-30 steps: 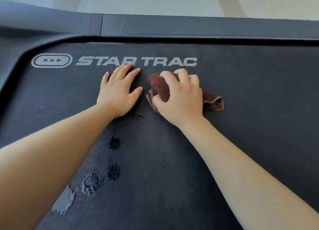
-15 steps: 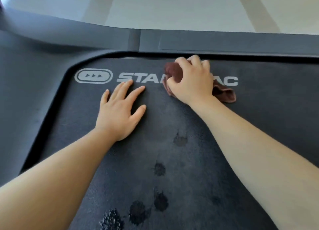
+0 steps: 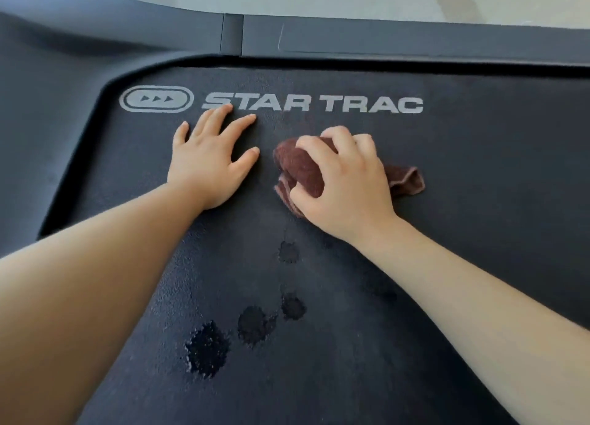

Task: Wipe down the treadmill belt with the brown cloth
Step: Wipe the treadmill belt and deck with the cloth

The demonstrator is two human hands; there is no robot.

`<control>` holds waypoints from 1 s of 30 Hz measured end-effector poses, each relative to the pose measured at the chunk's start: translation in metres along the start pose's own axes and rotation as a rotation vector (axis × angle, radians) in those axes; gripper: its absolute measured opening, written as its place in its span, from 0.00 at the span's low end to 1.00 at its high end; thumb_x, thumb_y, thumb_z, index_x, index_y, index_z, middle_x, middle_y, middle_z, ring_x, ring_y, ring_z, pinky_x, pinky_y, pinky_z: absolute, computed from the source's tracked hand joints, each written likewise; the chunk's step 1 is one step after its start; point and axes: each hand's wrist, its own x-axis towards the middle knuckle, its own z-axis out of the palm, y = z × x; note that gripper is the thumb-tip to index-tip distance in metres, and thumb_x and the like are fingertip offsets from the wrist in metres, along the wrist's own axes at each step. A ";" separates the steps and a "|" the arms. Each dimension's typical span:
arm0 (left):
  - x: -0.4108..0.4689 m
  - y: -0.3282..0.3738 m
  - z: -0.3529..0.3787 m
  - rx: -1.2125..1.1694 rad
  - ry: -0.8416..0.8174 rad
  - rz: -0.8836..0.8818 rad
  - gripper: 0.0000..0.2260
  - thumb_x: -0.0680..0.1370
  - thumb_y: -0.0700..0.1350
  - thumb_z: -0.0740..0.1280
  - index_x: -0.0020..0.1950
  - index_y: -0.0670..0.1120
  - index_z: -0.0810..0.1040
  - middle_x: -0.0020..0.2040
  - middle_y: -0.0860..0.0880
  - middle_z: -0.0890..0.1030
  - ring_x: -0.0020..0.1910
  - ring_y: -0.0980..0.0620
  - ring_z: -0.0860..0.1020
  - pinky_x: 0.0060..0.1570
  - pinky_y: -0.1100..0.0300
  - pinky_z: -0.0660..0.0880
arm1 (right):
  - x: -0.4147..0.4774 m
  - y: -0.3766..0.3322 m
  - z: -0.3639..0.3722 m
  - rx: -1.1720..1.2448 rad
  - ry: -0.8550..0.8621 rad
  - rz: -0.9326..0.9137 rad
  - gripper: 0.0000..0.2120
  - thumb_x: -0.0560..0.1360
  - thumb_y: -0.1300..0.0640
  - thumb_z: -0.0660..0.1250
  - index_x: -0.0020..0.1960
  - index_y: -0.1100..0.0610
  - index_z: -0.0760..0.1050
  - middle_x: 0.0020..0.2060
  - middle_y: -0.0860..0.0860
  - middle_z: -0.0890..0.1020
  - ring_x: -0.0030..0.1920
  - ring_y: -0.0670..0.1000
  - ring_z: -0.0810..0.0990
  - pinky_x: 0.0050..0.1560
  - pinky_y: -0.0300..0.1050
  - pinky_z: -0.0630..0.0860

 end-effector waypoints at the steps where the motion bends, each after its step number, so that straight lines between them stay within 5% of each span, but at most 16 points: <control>1: 0.000 0.000 0.001 0.001 0.006 0.003 0.23 0.78 0.59 0.55 0.73 0.60 0.59 0.77 0.50 0.56 0.76 0.50 0.51 0.72 0.44 0.45 | -0.015 -0.004 -0.003 0.002 0.006 0.001 0.23 0.68 0.43 0.63 0.61 0.49 0.74 0.57 0.53 0.74 0.52 0.60 0.69 0.49 0.56 0.74; 12: -0.053 0.013 -0.012 0.002 -0.060 0.109 0.23 0.80 0.53 0.55 0.74 0.49 0.61 0.76 0.44 0.59 0.75 0.42 0.55 0.71 0.40 0.53 | -0.173 -0.043 -0.044 0.044 -0.008 -0.017 0.23 0.66 0.43 0.61 0.58 0.50 0.76 0.58 0.53 0.76 0.52 0.60 0.72 0.44 0.56 0.76; 17: -0.148 0.028 -0.021 -0.023 -0.163 0.207 0.31 0.77 0.65 0.51 0.76 0.51 0.58 0.77 0.47 0.55 0.76 0.44 0.51 0.73 0.42 0.49 | -0.222 -0.049 -0.057 0.030 0.006 -0.071 0.23 0.65 0.43 0.64 0.58 0.50 0.77 0.58 0.53 0.77 0.52 0.60 0.74 0.42 0.55 0.76; 22: -0.191 0.030 -0.025 -0.007 -0.109 0.252 0.34 0.73 0.65 0.45 0.75 0.51 0.60 0.77 0.48 0.57 0.76 0.45 0.53 0.73 0.45 0.50 | -0.203 -0.048 -0.056 0.076 0.004 -0.014 0.22 0.66 0.44 0.64 0.56 0.51 0.78 0.53 0.54 0.78 0.50 0.60 0.74 0.42 0.56 0.76; 30: -0.190 0.028 -0.022 0.001 -0.087 0.242 0.30 0.75 0.62 0.52 0.75 0.51 0.61 0.76 0.48 0.58 0.76 0.46 0.54 0.73 0.46 0.50 | -0.139 -0.046 -0.038 -0.015 -0.002 0.131 0.21 0.69 0.44 0.65 0.60 0.48 0.74 0.57 0.51 0.74 0.54 0.59 0.70 0.49 0.55 0.74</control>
